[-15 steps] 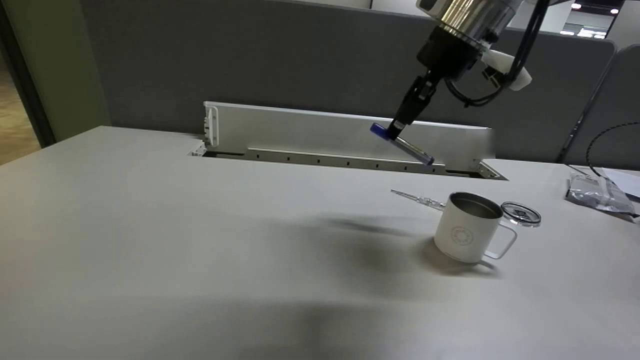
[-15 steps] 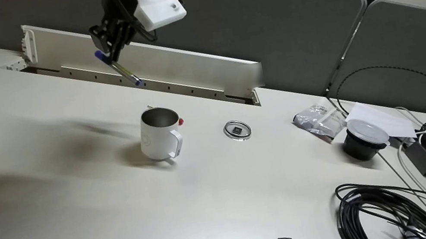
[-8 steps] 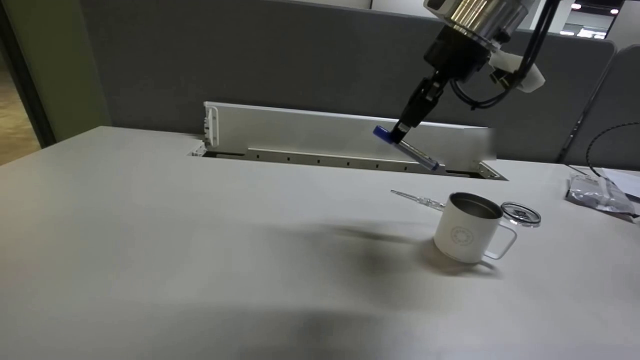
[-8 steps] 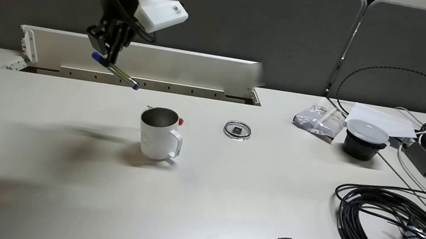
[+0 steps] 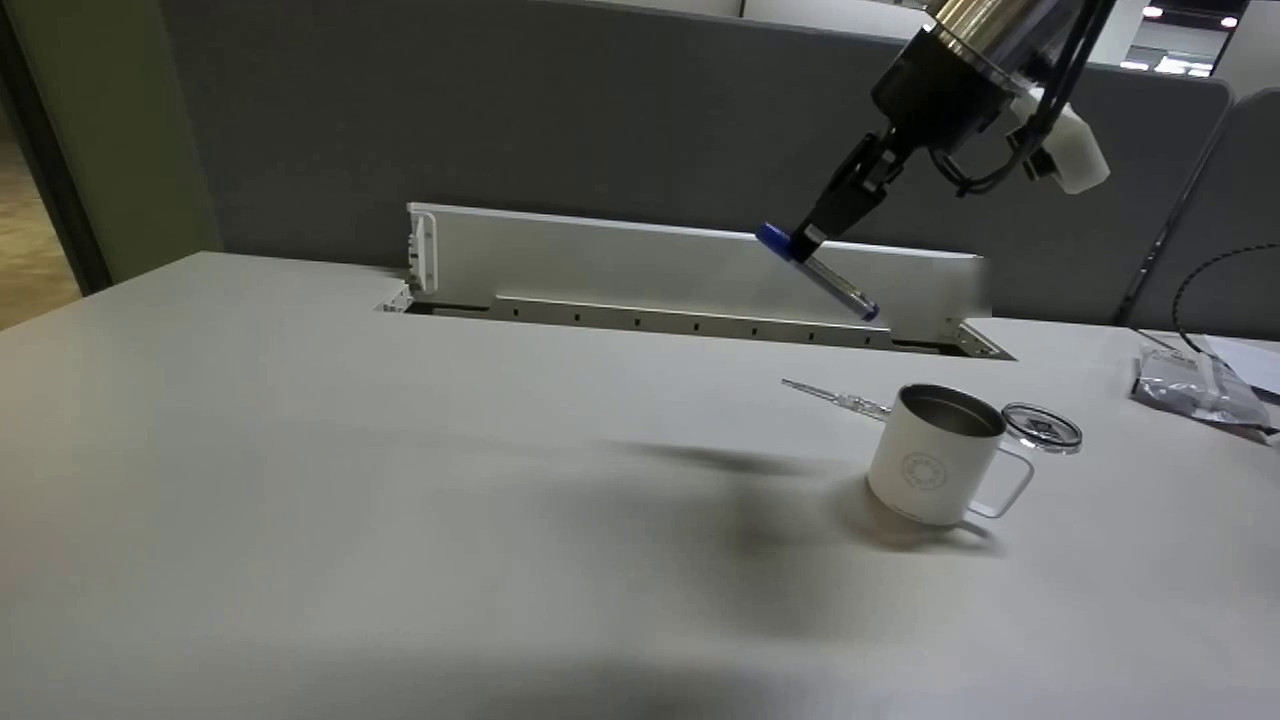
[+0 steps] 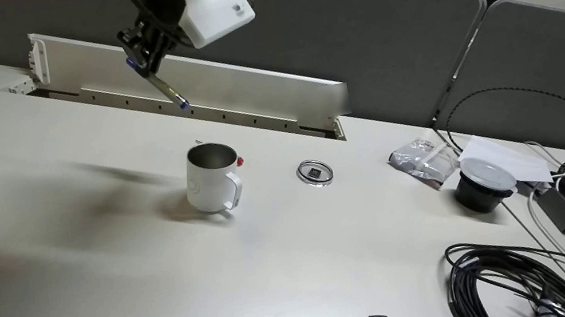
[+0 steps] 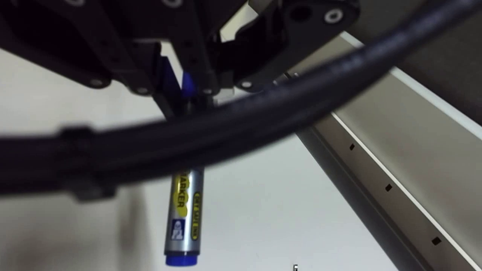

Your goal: Pick the marker and the pen one at a time and put them in the cup

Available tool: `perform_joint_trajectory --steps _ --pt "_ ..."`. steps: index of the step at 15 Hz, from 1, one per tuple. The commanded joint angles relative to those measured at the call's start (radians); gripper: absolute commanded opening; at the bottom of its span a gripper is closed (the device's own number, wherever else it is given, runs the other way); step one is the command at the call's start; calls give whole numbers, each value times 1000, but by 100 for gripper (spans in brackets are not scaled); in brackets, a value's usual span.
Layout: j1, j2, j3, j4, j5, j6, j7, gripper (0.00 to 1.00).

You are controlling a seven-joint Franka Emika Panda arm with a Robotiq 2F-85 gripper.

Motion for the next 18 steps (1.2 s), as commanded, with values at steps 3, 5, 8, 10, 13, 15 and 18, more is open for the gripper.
perform_joint_trajectory --steps 3,5,8,10,13,15,18 --pt "-354 137 241 -154 -129 116 8 7" --pt "-471 194 276 -214 -244 177 42 7" --pt "-591 262 245 -270 -424 230 113 7" --pt "-631 302 196 -269 -528 254 149 7" --pt "-619 375 111 -201 -646 241 179 7" --pt "-587 417 62 -152 -697 229 186 7" --pt "-527 495 15 -81 -747 213 185 7"
